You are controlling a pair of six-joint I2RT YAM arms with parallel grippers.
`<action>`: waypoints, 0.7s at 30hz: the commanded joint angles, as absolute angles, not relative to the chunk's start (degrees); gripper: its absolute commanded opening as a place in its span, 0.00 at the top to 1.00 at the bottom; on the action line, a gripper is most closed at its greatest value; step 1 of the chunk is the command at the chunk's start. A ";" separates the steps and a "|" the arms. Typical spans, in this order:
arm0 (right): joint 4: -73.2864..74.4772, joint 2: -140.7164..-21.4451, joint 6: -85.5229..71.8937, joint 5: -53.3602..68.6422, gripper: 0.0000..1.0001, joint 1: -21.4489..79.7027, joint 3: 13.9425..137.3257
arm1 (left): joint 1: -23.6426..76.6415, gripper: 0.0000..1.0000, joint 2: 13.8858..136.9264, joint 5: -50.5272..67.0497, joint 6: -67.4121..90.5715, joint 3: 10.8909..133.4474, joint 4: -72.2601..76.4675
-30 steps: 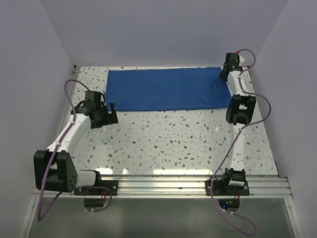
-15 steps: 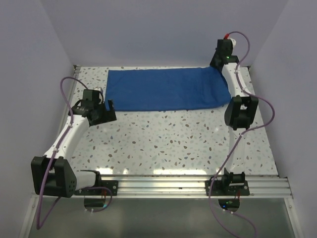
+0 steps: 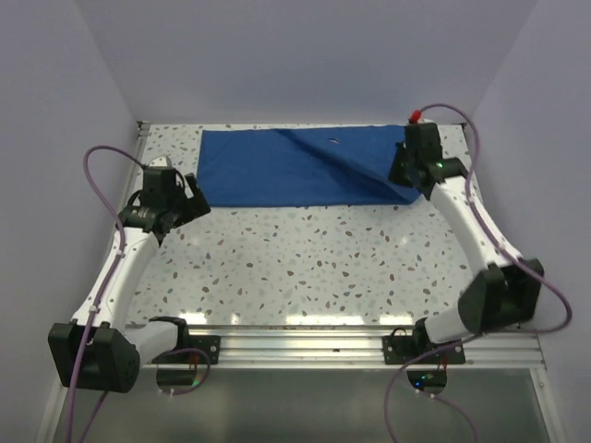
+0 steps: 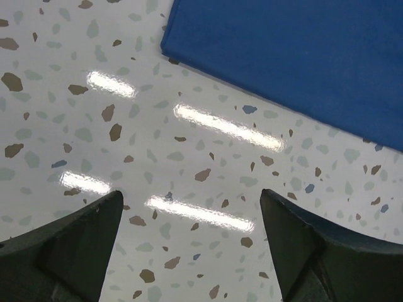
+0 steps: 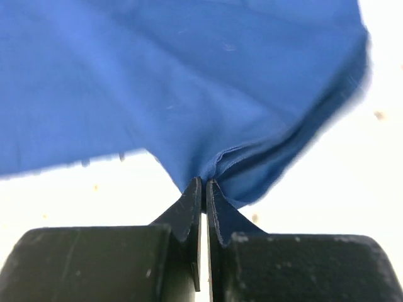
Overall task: Open and lay out the surgical kit
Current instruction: Open the surgical kit at the center of the board.
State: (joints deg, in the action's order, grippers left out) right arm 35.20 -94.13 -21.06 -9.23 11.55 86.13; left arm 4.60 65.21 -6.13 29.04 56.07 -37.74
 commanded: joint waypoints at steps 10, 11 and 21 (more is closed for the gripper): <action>60.03 -40.87 -29.72 -19.53 0.28 12.13 58.70 | 8.52 0.05 61.69 -17.84 38.76 57.91 -32.87; 60.90 -42.17 -30.84 -20.64 0.02 12.13 60.63 | 9.66 0.05 63.18 -18.80 38.93 59.40 -33.22; 65.24 -52.21 -33.40 -25.94 0.01 12.04 63.99 | 16.87 0.02 61.61 -25.32 40.53 64.60 -34.65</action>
